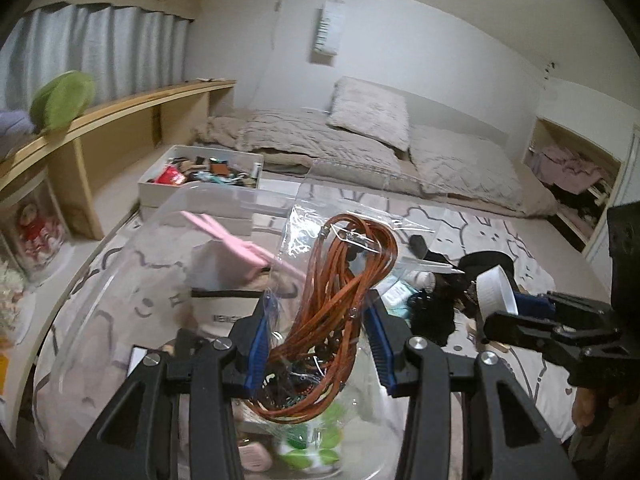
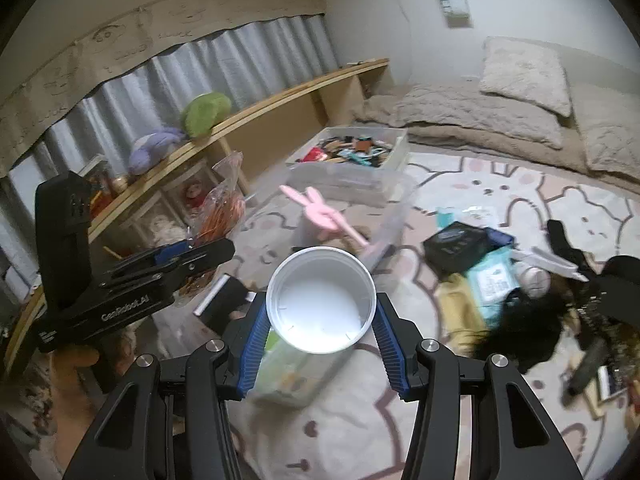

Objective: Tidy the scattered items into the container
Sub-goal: 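Carry the cable bag and white lid with both tools over the clear container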

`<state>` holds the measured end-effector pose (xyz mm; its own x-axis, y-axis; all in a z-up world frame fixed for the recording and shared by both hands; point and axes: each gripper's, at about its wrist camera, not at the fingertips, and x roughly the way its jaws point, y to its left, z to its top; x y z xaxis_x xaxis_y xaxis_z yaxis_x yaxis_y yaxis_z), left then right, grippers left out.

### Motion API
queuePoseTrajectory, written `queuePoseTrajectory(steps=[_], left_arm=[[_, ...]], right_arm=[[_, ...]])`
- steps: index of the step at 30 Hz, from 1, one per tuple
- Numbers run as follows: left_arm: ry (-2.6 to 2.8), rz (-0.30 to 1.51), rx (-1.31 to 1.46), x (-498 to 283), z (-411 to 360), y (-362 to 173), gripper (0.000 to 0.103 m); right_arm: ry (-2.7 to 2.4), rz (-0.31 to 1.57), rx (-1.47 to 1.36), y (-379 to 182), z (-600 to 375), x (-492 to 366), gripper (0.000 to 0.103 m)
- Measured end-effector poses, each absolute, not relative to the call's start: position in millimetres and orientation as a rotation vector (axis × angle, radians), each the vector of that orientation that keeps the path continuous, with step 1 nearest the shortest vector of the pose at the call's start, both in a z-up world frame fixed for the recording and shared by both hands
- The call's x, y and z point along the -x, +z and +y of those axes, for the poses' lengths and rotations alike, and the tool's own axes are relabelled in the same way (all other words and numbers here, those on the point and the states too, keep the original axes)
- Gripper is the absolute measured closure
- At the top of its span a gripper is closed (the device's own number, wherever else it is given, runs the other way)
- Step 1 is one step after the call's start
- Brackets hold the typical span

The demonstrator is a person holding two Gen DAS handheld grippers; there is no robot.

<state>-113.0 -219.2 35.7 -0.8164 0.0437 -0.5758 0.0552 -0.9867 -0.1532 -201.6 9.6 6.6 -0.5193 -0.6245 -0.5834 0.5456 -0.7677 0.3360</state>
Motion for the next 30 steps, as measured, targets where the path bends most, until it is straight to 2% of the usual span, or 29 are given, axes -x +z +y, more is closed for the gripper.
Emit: queuePoseTrajectory(steps=[8, 23, 30], left_arm=[[-2.904, 0.355, -0.945, 97, -268, 25, 0.059], [-2.814, 0.511, -0.948, 84, -316, 11, 0.059], [-2.806, 0.534, -0.94, 84, -322, 10, 0.059]], right_arm=[[-2.175, -0.129, -0.959, -5, -38, 200, 0.051], [-2.033, 0.029, -1.102, -32, -129, 197, 0.051], [-2.016, -0.013, -1.181, -41, -149, 202, 0.051]])
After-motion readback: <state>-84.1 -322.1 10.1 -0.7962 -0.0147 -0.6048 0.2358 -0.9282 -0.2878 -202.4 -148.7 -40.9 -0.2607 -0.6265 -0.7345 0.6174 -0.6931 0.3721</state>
